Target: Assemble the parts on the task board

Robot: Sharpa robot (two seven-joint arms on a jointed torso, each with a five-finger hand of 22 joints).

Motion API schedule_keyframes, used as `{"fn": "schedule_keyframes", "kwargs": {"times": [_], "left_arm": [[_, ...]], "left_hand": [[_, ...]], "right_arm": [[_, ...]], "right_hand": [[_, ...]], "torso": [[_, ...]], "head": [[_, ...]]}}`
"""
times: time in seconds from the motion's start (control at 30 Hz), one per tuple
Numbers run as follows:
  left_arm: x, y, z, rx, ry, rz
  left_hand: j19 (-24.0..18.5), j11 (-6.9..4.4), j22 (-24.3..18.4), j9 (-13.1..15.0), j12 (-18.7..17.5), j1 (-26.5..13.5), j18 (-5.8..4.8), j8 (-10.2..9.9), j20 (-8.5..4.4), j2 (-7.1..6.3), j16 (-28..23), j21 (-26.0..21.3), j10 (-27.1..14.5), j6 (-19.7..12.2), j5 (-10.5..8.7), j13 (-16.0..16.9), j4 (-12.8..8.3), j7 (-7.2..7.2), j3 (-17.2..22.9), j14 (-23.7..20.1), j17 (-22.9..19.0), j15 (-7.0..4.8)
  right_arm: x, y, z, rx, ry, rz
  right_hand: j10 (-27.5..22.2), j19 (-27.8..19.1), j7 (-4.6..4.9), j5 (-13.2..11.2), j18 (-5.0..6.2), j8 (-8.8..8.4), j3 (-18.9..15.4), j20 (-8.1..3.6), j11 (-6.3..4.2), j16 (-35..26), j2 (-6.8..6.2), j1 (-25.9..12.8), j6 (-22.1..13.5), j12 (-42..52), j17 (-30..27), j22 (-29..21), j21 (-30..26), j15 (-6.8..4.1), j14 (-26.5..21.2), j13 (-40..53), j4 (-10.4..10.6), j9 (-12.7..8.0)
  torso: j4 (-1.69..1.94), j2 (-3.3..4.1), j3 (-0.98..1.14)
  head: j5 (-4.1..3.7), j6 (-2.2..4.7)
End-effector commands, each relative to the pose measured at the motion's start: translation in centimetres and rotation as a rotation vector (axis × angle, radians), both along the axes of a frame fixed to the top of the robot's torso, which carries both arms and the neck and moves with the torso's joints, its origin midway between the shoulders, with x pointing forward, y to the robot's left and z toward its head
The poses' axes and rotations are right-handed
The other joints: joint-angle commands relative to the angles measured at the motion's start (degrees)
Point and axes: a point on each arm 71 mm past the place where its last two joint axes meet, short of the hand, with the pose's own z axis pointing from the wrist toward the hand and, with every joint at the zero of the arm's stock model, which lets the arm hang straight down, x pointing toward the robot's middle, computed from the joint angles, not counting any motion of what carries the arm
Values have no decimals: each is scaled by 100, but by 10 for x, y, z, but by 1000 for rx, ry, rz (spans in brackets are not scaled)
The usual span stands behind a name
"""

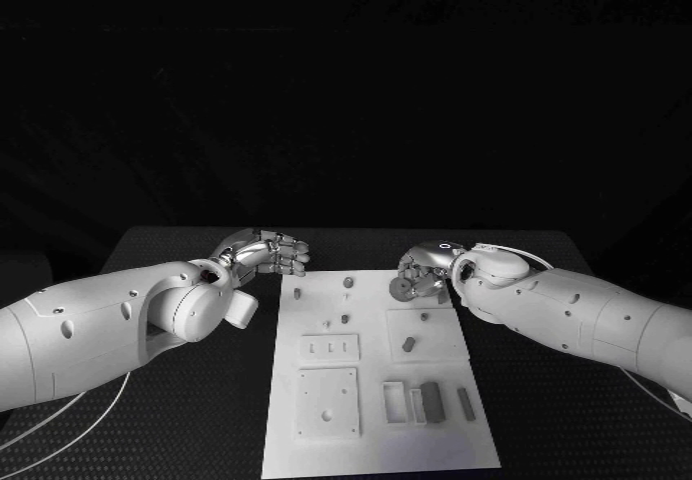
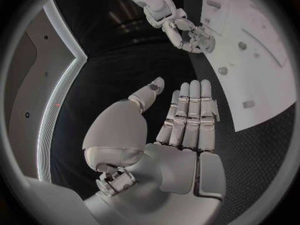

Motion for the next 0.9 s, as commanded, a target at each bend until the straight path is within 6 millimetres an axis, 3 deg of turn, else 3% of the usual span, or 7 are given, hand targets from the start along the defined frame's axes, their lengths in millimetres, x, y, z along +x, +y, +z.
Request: {"fn": "schedule_keyframes", "kwargs": {"times": [0.03,0.4,0.77,0.9], "left_arm": [[0,-2,1,-6,-7,-13],[0,-1,1,-4,-8,-8],[0,-1,1,-4,-7,-8],[-1,-1,1,-4,-7,-7]], "left_hand": [[-53,19,5,-6,-25,-14,1,-24,1,2,-26,-24,12,-16,20,6,1,19,-12,-13,8,39],[-52,19,7,-6,-30,-15,1,-25,1,4,-30,-25,14,-15,20,8,2,19,-13,-12,13,39],[-52,18,8,-5,-33,-15,1,-25,1,4,-32,-26,16,-15,20,9,1,19,-13,-12,16,39],[-52,18,9,-5,-34,-15,1,-25,1,4,-34,-26,17,-15,20,10,1,19,-13,-11,18,39]], "right_arm": [[-3,2,-7,-30,13,11],[-7,5,-13,-119,-88,53],[-10,10,-17,-126,-93,70],[-11,11,-15,-115,-106,74]], "right_hand": [[7,36,92,-22,69,43,4,-23,-41,40,-10,-69,274,40,-2,114,41,-48,3,-9,38,8],[105,94,-13,-22,69,173,28,-84,-138,128,-107,-127,551,130,3,110,117,-136,76,-66,118,85],[140,119,-36,-22,69,186,28,-101,-160,158,-173,-191,605,147,8,105,140,-158,101,-101,191,100],[154,122,-49,-21,69,200,48,-110,-172,166,-139,-194,642,154,9,103,146,-166,107,-115,221,110]], "torso": [[2,10,-1],[6,4,3],[2,-2,4],[4,-2,4]], "head": [[-10,-6],[-5,-46],[0,-59],[-2,-57]]}}
